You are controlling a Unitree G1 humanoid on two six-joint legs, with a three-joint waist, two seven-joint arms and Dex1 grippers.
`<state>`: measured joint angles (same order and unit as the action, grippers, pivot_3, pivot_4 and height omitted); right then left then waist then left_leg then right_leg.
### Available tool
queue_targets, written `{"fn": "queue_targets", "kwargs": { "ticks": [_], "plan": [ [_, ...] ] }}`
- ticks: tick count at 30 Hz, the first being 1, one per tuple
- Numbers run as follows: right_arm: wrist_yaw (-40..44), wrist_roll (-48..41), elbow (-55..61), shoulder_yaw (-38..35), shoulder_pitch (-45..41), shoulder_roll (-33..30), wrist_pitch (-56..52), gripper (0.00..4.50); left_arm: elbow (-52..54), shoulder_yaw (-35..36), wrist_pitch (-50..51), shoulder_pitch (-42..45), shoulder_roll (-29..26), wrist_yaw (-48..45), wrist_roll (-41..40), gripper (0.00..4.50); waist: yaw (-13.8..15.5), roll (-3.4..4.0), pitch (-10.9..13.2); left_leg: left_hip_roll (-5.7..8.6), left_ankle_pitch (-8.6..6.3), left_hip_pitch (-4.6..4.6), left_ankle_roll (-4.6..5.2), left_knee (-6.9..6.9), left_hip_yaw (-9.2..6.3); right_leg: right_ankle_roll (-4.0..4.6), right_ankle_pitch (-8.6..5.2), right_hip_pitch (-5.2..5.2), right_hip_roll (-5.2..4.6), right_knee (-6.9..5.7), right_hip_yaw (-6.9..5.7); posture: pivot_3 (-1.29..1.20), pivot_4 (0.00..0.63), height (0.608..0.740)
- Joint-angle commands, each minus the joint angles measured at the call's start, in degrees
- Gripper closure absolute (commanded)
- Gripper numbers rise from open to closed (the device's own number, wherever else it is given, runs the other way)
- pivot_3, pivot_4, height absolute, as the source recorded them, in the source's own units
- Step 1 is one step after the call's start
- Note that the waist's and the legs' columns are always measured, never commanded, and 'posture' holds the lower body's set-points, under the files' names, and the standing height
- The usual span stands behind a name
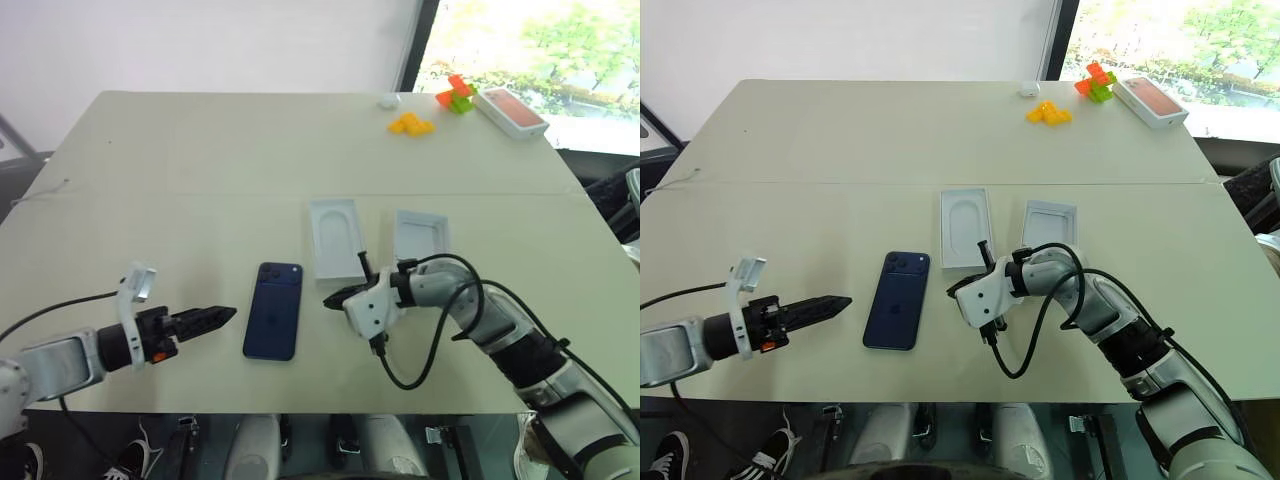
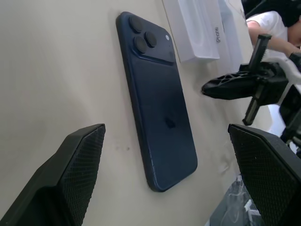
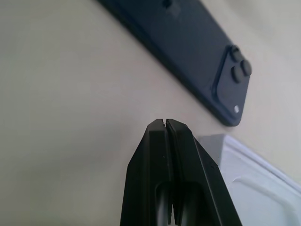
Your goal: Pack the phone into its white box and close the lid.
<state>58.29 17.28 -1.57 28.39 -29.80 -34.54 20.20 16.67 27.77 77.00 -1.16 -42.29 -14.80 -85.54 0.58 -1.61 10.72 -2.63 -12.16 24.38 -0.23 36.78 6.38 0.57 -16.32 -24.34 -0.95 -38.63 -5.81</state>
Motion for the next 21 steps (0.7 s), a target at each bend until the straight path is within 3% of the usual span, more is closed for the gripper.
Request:
{"fn": "queue_targets", "kwargs": {
  "ticks": [1, 7, 11, 15, 21],
  "plan": [
    [-2.7, 3.2, -1.6, 1.2, -1.4, 1.2, 4.0, 4.41, -1.2, -3.1, -0.8, 1.8, -0.1, 6.9, -3.5, 0.06, -0.1, -0.01, 0.0, 0.00, 0.00, 0.00, 0.00, 0.00, 0.00, 0.00, 0.00, 0.00, 0.00, 0.00, 0.00, 0.00, 0.150, 0.737],
    [-5.7, 7.0, -6.2, 2.2, -1.8, 2.0, 8.0, 4.41, -3.5, -9.0, -3.2, 6.2, 1.0, 14.7, -9.3, 0.06, 0.0, -0.03, 0.0, -0.01, 0.02, -0.07, -0.04, 0.02, 0.00, 0.00, 0.00, 0.09, 0.02, -0.01, 0.00, 0.00, 0.150, 0.737],
    [-7.3, 8.7, -8.2, 2.7, -2.6, 2.8, 9.4, 4.41, -6.3, -13.7, -3.6, 9.0, 2.1, 18.7, -8.3, 0.06, 0.0, -0.04, 0.0, 0.00, 0.02, -0.35, -0.03, 0.04, 0.00, 0.00, 0.00, 0.40, 0.01, 0.00, 0.00, 0.00, 0.150, 0.737],
    [-8.4, 10.1, -9.5, 3.8, -2.6, 3.8, 10.3, 4.41, -7.7, -16.6, -3.2, 11.1, 1.8, 19.6, -10.6, 0.06, 0.0, -0.03, -0.1, 0.02, 0.00, -1.10, -0.02, -0.21, 0.00, 0.00, -0.02, 1.15, 0.02, 0.28, 0.00, 0.00, 0.150, 0.737],
    [-10.5, 13.0, -11.9, 5.4, -3.1, 5.9, 11.4, 4.41, -9.4, -18.4, -3.4, 12.5, 1.4, 19.1, -10.1, 0.06, 0.0, -0.08, -0.2, 0.06, 0.04, -1.17, -0.08, -0.44, 0.00, 0.01, -0.02, 1.17, 0.01, 0.38, 0.01, 0.00, 0.150, 0.737]
  ]
}}
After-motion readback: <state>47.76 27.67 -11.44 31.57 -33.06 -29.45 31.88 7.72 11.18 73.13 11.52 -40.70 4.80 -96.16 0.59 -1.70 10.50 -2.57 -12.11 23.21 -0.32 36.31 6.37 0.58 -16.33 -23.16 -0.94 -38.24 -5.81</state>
